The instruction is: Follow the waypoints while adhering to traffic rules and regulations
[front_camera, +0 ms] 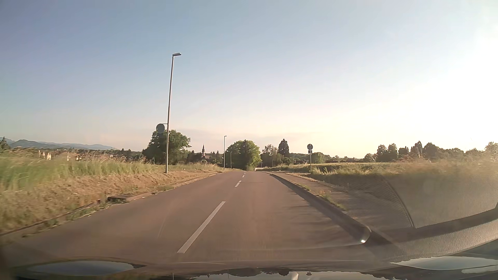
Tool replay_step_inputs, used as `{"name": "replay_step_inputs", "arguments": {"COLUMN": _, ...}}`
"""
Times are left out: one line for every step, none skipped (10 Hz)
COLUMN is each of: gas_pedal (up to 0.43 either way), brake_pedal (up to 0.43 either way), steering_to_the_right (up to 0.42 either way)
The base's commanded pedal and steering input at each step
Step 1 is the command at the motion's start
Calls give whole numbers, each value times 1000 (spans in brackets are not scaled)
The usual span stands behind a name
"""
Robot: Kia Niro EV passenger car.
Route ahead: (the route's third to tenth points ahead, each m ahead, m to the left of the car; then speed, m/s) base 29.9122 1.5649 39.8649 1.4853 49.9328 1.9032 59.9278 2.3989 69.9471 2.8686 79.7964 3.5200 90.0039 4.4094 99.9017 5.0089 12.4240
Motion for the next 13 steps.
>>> {"name": "replay_step_inputs", "arguments": {"gas_pedal": 39, "brake_pedal": 0, "steering_to_the_right": 1}}
{"name": "replay_step_inputs", "arguments": {"gas_pedal": 39, "brake_pedal": 0, "steering_to_the_right": 1}}
{"name": "replay_step_inputs", "arguments": {"gas_pedal": 39, "brake_pedal": 0, "steering_to_the_right": 1}}
{"name": "replay_step_inputs", "arguments": {"gas_pedal": 39, "brake_pedal": 0, "steering_to_the_right": 0}}
{"name": "replay_step_inputs", "arguments": {"gas_pedal": 39, "brake_pedal": 0, "steering_to_the_right": -1}}
{"name": "replay_step_inputs", "arguments": {"gas_pedal": 39, "brake_pedal": 0, "steering_to_the_right": -2}}
{"name": "replay_step_inputs", "arguments": {"gas_pedal": 39, "brake_pedal": 0, "steering_to_the_right": -2}}
{"name": "replay_step_inputs", "arguments": {"gas_pedal": 39, "brake_pedal": 0, "steering_to_the_right": -2}}
{"name": "replay_step_inputs", "arguments": {"gas_pedal": 39, "brake_pedal": 0, "steering_to_the_right": -2}}
{"name": "replay_step_inputs", "arguments": {"gas_pedal": 39, "brake_pedal": 0, "steering_to_the_right": -2}}
{"name": "replay_step_inputs", "arguments": {"gas_pedal": 39, "brake_pedal": 0, "steering_to_the_right": -2}}
{"name": "replay_step_inputs", "arguments": {"gas_pedal": 39, "brake_pedal": 0, "steering_to_the_right": -2}}
{"name": "replay_step_inputs", "arguments": {"gas_pedal": 39, "brake_pedal": 0, "steering_to_the_right": -2}}
